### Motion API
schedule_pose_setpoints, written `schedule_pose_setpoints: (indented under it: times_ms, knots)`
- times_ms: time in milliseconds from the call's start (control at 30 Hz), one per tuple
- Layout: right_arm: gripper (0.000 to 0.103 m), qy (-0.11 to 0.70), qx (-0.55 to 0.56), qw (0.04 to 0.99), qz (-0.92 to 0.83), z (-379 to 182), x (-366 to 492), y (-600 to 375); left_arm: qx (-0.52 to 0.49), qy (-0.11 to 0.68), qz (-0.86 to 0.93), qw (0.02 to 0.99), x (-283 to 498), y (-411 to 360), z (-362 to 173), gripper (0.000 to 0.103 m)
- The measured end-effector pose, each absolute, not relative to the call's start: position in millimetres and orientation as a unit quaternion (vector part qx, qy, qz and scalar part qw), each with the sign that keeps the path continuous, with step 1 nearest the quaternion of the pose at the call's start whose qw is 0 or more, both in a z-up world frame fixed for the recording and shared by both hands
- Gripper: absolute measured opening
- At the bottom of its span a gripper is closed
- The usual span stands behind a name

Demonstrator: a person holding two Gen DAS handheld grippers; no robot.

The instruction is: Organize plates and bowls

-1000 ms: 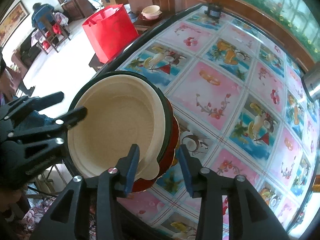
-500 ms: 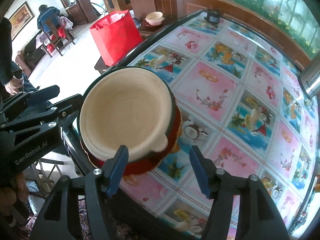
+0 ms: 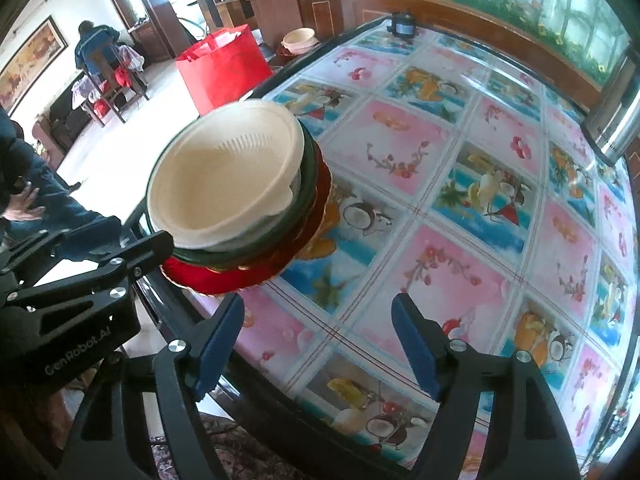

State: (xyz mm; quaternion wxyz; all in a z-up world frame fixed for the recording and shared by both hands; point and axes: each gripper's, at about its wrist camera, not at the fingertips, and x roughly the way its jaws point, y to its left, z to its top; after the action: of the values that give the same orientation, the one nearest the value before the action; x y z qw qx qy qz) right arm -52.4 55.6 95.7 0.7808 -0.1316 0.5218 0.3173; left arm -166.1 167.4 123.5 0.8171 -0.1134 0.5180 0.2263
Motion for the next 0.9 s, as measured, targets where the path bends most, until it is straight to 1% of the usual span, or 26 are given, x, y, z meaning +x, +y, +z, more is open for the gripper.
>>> schedule_pose_setpoints:
  times_ms: [200, 467, 900]
  knots:
    - [0.076, 0.532, -0.140, 0.772, 0.317, 87, -52, 53, -0.123, 0.519, 0.212, 0.819, -166, 170, 119, 0.058]
    - [0.076, 0.544, -0.140, 0.768, 0.307, 81, -44, 49, -0.111, 0.521, 0.207, 0.821, -167, 173, 118, 0.058]
    - [0.076, 0.545, -0.153, 0.759, 0.321, 79, -50, 58, -0.126, 0.524, 0.185, 0.822, -170, 169, 114, 0.058]
